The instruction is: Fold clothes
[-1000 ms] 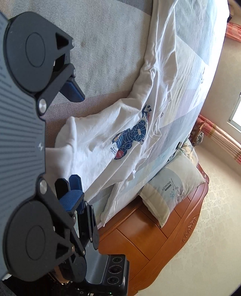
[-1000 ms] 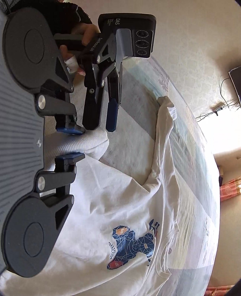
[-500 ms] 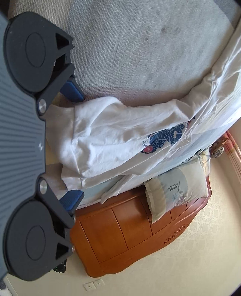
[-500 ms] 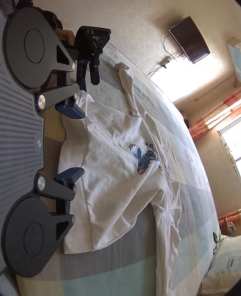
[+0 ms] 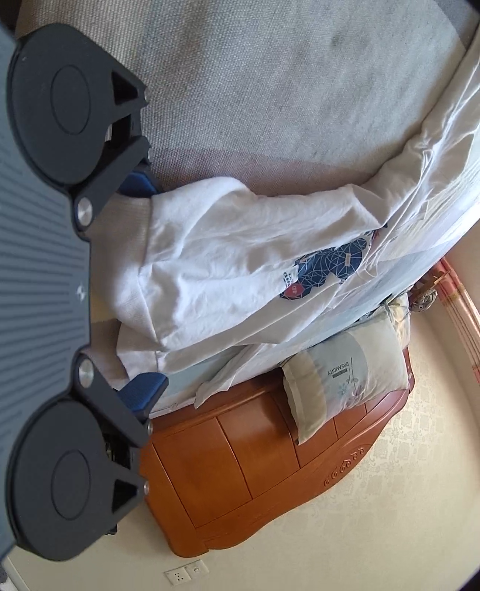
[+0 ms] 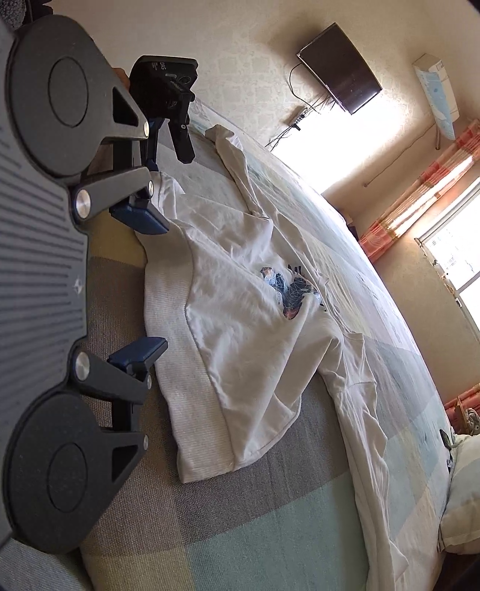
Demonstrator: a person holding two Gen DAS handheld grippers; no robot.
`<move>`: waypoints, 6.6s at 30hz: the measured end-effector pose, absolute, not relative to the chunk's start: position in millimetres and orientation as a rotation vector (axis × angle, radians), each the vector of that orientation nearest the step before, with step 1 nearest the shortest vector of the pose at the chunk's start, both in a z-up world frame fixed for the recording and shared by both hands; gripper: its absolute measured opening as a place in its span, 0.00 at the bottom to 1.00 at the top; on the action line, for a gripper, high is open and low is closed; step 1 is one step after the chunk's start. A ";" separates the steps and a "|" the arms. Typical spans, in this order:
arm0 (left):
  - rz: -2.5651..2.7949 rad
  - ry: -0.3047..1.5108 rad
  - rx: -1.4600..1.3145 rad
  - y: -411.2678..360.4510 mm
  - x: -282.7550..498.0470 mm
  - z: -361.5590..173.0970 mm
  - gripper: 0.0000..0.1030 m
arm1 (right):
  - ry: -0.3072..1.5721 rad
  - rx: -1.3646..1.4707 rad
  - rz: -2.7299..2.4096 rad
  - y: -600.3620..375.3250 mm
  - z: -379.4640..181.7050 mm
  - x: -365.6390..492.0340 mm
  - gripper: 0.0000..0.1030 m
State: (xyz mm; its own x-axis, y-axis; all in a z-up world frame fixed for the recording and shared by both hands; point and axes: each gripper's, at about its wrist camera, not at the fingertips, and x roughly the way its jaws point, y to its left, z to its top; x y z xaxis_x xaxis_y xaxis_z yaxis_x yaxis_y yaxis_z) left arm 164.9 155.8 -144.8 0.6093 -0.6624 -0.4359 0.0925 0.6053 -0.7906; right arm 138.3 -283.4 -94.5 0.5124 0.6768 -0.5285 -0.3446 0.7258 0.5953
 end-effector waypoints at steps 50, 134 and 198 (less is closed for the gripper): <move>-0.238 0.898 -0.692 160.9 178.4 -126.4 0.06 | 0.998 0.853 0.604 -331.3 -166.1 267.7 0.14; 0.037 0.726 -0.827 292.7 294.7 -113.3 0.27 | 0.902 0.572 0.366 -333.9 -106.7 205.4 0.55; 0.115 0.780 -0.024 137.3 207.0 -112.9 0.29 | 0.851 0.504 0.384 -315.9 -98.0 178.0 0.59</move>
